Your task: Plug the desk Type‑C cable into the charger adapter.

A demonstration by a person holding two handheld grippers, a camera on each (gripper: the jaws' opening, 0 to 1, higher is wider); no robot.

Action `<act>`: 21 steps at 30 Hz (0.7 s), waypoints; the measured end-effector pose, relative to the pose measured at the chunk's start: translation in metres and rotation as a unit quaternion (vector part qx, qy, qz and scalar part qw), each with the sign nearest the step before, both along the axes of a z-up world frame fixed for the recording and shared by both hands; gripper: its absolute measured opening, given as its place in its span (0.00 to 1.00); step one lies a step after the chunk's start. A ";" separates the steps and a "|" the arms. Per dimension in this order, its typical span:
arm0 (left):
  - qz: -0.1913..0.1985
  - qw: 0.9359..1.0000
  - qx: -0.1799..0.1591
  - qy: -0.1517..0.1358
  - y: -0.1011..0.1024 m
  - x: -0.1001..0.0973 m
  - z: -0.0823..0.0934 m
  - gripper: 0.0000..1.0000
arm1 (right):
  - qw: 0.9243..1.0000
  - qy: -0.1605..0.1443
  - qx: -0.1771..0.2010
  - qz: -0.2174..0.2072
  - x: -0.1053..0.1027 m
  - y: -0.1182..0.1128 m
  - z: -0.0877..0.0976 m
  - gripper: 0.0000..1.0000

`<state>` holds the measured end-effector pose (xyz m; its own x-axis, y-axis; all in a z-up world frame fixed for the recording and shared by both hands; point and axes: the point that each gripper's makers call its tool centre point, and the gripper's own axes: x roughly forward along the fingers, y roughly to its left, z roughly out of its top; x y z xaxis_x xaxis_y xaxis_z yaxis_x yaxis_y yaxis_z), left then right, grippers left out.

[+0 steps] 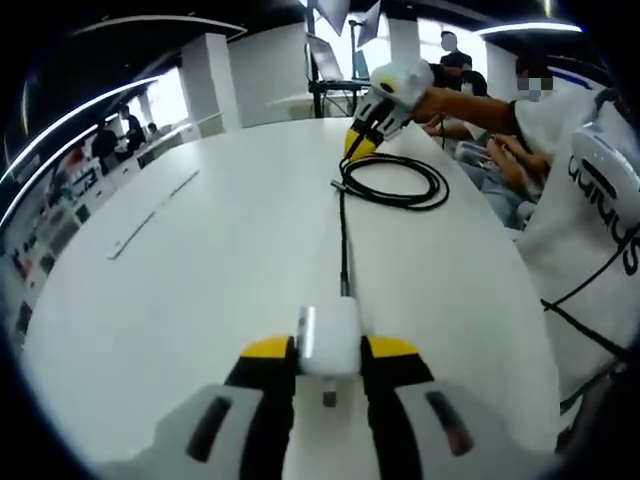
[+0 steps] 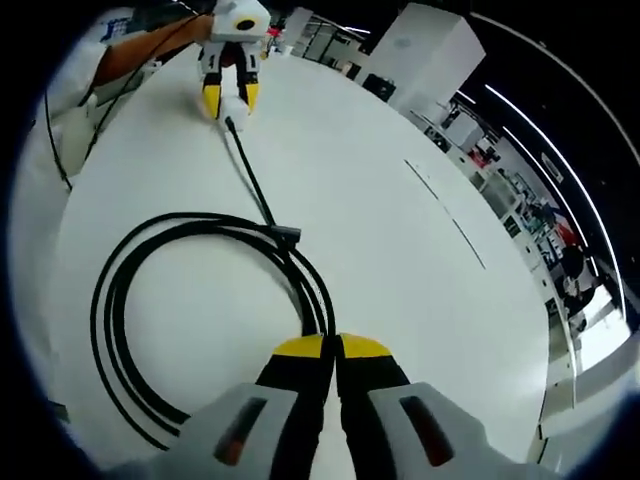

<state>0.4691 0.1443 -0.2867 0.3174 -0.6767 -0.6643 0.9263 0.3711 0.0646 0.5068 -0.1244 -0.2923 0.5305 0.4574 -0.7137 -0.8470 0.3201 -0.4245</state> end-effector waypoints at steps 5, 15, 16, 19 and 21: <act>0.000 1.000 -0.004 0.001 0.002 0.018 0.000 0.25 | 1.000 -0.011 -0.004 -0.006 0.012 0.004 0.000 0.02; 0.004 1.000 -0.004 0.000 0.003 0.046 0.001 0.25 | 0.999 -0.029 -0.008 -0.017 0.041 0.009 0.004 0.02; 0.004 1.000 -0.004 0.001 0.003 0.049 0.001 0.25 | 0.999 -0.029 -0.008 -0.017 0.045 0.010 0.004 0.02; 0.005 1.000 -0.006 0.002 0.003 0.059 0.000 0.25 | 0.999 -0.031 -0.010 -0.019 0.053 0.012 0.004 0.02; 0.010 1.000 -0.008 0.003 0.004 0.067 0.000 0.25 | 0.999 -0.034 -0.010 -0.020 0.060 0.013 0.004 0.02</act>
